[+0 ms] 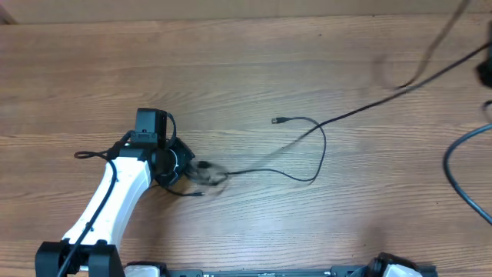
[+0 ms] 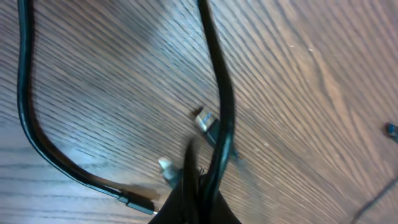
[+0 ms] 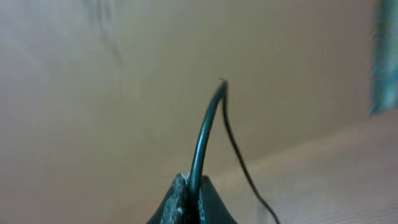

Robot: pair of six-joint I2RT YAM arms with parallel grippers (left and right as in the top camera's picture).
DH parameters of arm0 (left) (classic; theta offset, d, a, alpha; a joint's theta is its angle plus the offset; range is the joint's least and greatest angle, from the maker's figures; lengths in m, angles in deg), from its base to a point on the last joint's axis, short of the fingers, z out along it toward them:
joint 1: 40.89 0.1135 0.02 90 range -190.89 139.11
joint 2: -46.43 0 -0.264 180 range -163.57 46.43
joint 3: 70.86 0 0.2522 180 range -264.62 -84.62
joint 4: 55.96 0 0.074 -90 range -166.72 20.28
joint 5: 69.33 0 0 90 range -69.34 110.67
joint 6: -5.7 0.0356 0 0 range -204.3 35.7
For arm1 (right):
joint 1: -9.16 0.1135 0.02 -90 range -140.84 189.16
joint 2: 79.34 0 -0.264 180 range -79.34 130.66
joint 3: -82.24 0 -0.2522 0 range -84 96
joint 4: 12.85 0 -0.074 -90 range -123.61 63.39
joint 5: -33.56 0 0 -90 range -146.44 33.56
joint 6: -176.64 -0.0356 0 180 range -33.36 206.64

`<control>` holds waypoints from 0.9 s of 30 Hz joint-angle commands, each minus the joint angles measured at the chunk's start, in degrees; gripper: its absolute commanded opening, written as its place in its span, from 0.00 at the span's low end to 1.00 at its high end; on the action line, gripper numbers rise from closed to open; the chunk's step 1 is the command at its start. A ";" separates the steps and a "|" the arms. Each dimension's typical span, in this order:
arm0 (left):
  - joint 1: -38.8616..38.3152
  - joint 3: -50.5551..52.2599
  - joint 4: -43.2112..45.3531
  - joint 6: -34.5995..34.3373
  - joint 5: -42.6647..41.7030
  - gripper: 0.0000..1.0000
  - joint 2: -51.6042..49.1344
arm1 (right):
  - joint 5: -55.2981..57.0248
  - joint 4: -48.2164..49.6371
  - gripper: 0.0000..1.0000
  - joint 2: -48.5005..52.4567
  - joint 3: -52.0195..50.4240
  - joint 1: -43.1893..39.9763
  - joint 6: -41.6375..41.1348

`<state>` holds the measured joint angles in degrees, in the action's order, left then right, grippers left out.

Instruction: Untangle cables

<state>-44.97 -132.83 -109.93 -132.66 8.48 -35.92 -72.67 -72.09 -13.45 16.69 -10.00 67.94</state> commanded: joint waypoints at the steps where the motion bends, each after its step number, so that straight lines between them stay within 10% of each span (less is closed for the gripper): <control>1: 0.26 0.11 -0.04 2.10 3.76 0.04 -1.42 | 1.16 3.41 0.04 -0.59 2.49 -2.67 -1.95; 7: 0.26 0.11 -0.04 2.10 3.76 0.06 -3.78 | 1.18 8.15 0.04 -0.15 2.58 -2.73 -1.86; 13: 0.26 0.11 -0.07 2.10 3.76 0.72 -5.66 | 1.18 8.41 0.04 2.01 2.56 -2.67 4.44; 17: 0.26 0.11 -0.07 2.10 3.78 0.96 -5.66 | 1.16 9.77 0.04 3.78 2.56 -2.67 5.33; 27: 0.26 0.11 -0.04 2.10 3.78 1.00 -5.66 | 8.96 17.88 0.04 11.34 2.56 -2.67 19.06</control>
<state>-44.97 -132.83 -110.04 -130.80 11.54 -41.25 -69.88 -55.67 -4.60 18.24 -12.55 81.93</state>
